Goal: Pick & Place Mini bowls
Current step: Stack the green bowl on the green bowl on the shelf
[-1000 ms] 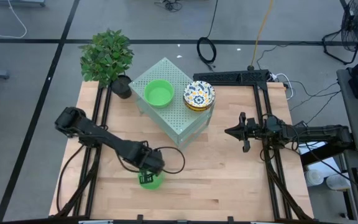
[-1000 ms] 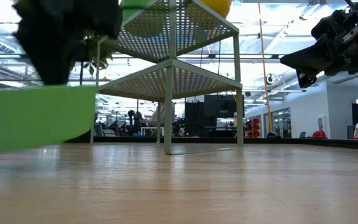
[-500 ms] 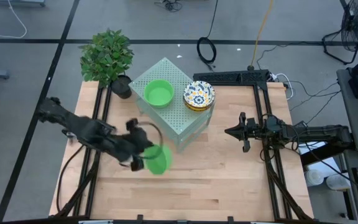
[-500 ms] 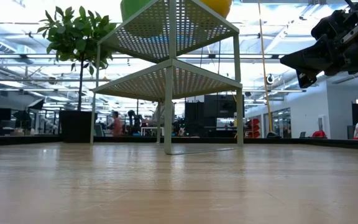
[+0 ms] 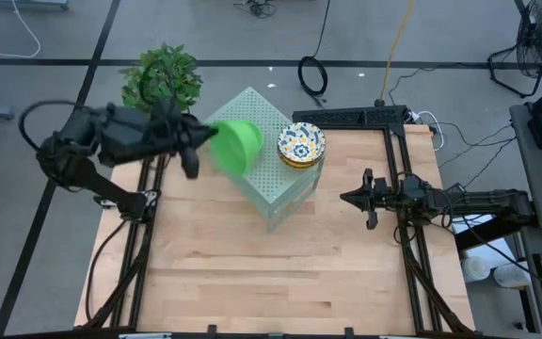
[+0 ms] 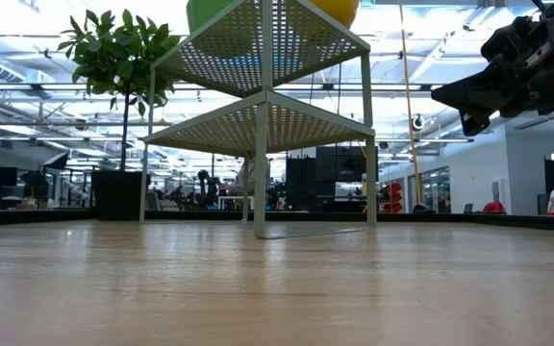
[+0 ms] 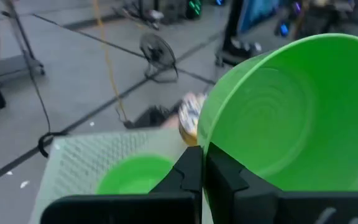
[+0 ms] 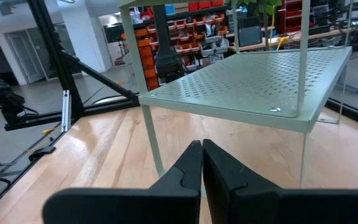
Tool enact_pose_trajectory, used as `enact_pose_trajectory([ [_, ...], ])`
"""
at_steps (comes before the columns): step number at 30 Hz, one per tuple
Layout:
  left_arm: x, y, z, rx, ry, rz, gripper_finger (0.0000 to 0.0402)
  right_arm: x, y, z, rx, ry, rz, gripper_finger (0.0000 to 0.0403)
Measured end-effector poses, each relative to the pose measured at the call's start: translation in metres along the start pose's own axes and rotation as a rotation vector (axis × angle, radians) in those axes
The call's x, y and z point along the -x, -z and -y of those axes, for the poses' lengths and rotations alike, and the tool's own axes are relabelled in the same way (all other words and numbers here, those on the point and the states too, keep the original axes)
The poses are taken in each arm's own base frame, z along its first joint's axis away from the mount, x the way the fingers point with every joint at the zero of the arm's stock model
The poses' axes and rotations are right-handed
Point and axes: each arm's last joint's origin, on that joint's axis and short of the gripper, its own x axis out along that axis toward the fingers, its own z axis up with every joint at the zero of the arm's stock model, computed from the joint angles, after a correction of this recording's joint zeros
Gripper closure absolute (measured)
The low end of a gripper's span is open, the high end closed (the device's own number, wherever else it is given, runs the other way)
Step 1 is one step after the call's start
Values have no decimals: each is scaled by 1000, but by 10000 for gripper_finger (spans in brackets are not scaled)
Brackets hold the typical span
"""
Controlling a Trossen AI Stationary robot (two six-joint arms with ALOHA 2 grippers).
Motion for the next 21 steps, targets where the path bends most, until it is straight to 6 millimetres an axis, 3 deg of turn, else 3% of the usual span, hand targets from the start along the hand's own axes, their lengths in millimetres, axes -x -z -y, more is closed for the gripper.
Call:
enact_pose_trajectory([
  [6,-19,-25,-14,59,-103,29,399,0,0,0,8,-2,0,403],
  [15,-65,-2,-39,81,-361,-242,399,0,0,0,-1,-4,-1,403],
  [21,-93,6,-48,74,-420,-342,399,0,0,0,-1,-4,-1,403],
])
